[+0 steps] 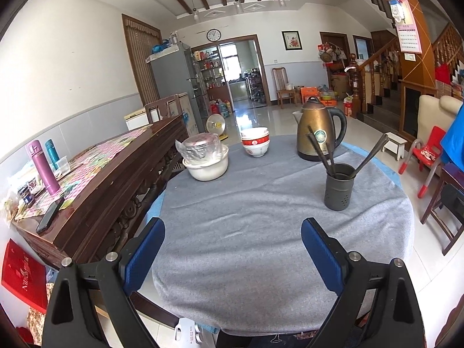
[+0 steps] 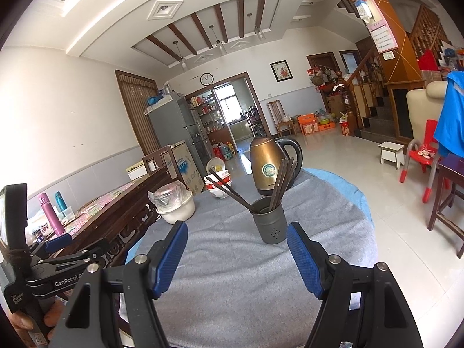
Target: Organize utensils
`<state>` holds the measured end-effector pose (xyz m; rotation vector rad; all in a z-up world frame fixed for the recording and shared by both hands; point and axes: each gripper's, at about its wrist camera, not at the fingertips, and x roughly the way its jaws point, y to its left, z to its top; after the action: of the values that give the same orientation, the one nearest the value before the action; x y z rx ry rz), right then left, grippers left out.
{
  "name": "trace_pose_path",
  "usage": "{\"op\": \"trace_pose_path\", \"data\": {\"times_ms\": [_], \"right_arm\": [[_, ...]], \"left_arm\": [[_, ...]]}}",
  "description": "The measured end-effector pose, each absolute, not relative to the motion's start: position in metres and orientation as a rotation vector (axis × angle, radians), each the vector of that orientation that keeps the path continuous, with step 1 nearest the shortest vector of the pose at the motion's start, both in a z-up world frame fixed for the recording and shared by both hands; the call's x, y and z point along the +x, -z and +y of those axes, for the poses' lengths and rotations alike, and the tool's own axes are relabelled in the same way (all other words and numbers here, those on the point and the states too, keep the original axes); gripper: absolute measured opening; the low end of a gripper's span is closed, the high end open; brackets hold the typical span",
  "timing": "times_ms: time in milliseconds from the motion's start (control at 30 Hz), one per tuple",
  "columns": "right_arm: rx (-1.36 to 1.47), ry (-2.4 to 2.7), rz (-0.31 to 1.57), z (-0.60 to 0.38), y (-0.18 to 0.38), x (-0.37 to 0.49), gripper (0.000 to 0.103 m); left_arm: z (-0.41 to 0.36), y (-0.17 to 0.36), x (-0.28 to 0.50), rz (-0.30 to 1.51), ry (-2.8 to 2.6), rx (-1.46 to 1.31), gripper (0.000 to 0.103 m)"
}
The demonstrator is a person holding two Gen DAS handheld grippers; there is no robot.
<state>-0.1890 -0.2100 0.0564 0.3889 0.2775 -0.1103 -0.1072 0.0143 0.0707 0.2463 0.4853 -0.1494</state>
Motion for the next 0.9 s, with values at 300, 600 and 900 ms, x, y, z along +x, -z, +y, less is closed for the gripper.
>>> {"op": "trace_pose_path", "data": {"times_ms": [300, 600, 900], "right_arm": [[0.380, 0.113, 0.278, -0.2046, -0.0556, -0.1866, 0.075], [0.390, 0.117, 0.273, -0.2031, -0.0571, -0.1885, 0.075], [0.390, 0.119, 0.267, -0.2028, -0.0592, -0.1900, 0.075]], "left_arm": [[0.0245, -0.0704, -0.1039, 0.495, 0.139, 0.226, 0.095], [0.0240, -0.0706, -0.1045, 0.492, 0.141, 0.228, 0.095], [0.0236, -0.0707, -0.1048, 0.490, 0.139, 0.230, 0.095]]}}
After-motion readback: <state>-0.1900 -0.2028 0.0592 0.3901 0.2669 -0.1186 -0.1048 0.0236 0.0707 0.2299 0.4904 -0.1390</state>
